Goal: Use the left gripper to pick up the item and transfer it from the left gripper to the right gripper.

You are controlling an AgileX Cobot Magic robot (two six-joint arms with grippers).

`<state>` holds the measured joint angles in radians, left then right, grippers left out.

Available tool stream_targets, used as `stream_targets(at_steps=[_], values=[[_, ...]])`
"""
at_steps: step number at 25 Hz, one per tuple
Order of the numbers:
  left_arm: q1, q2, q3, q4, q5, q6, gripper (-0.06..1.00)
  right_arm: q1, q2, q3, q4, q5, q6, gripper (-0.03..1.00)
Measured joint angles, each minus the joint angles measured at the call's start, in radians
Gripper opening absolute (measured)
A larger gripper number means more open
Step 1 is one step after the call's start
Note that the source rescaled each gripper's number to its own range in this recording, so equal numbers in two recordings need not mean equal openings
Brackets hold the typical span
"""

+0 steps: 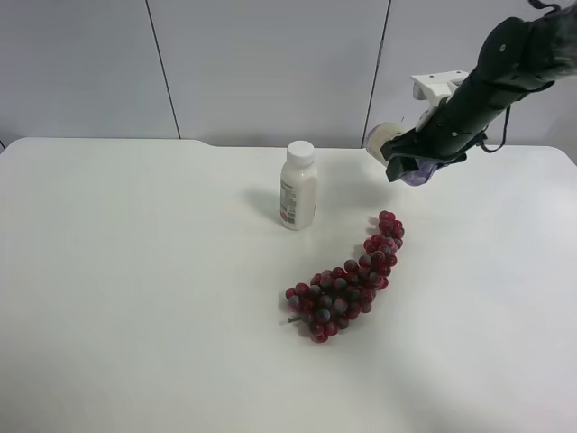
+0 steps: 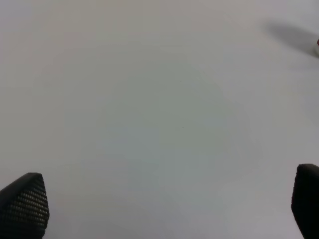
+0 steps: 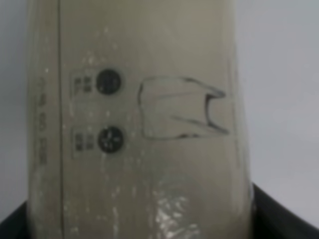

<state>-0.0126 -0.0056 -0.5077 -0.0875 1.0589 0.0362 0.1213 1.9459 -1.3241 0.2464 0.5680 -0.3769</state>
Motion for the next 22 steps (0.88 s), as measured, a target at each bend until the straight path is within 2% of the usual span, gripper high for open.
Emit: stream_targets(at_steps=[7,15,22], values=[[0.0,0.0,0.0,0.0,0.0,0.0,0.99,0.0,0.152,-0.126,0.0,-0.017,0.0,0.0],[0.0,0.0,0.0,0.0,0.0,0.0,0.99,0.0,0.197,-0.134,0.026,-0.101,0.0,0.0],[0.0,0.0,0.0,0.0,0.0,0.0,0.99,0.012,0.2,-0.136,0.029,-0.12,0.0,0.0]])
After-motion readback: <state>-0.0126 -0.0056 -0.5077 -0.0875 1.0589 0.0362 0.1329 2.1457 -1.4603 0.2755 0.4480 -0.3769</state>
